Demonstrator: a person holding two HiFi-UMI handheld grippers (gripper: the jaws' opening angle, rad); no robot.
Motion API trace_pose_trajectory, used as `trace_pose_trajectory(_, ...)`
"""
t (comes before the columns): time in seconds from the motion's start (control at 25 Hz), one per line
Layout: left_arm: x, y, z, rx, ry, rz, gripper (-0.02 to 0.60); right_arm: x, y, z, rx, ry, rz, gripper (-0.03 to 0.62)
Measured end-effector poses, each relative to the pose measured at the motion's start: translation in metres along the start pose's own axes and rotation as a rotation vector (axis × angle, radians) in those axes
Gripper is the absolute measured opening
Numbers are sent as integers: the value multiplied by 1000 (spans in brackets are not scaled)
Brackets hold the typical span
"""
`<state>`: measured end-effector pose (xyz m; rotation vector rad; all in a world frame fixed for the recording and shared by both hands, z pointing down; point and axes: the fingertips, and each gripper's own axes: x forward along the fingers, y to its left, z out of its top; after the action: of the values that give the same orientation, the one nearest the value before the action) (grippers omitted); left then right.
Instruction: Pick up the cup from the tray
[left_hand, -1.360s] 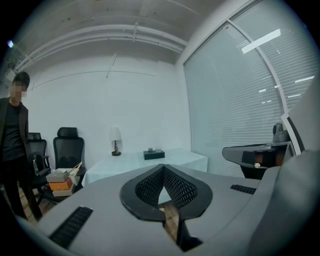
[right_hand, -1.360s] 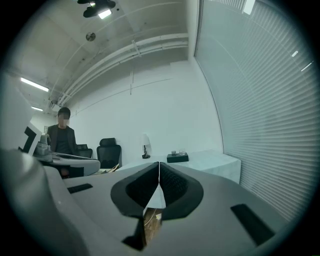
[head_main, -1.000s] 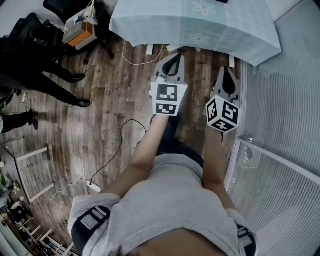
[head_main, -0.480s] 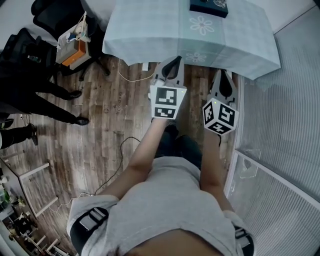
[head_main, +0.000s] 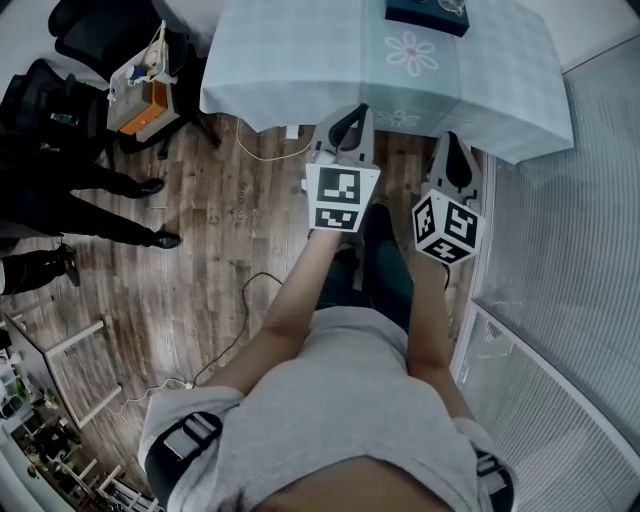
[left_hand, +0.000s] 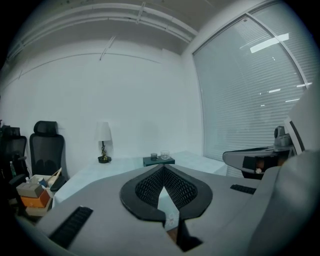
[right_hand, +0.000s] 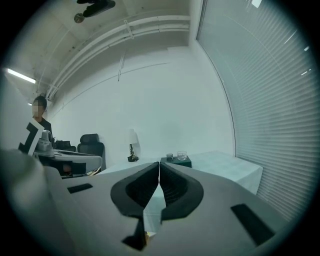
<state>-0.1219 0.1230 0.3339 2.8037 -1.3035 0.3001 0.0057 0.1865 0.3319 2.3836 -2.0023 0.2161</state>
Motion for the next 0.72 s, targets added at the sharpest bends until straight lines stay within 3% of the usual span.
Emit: trace_pose_trajectory(0.72, 180, 32, 42, 1, 3, 85, 8, 188, -73, 37, -3, -7, 80, 8)
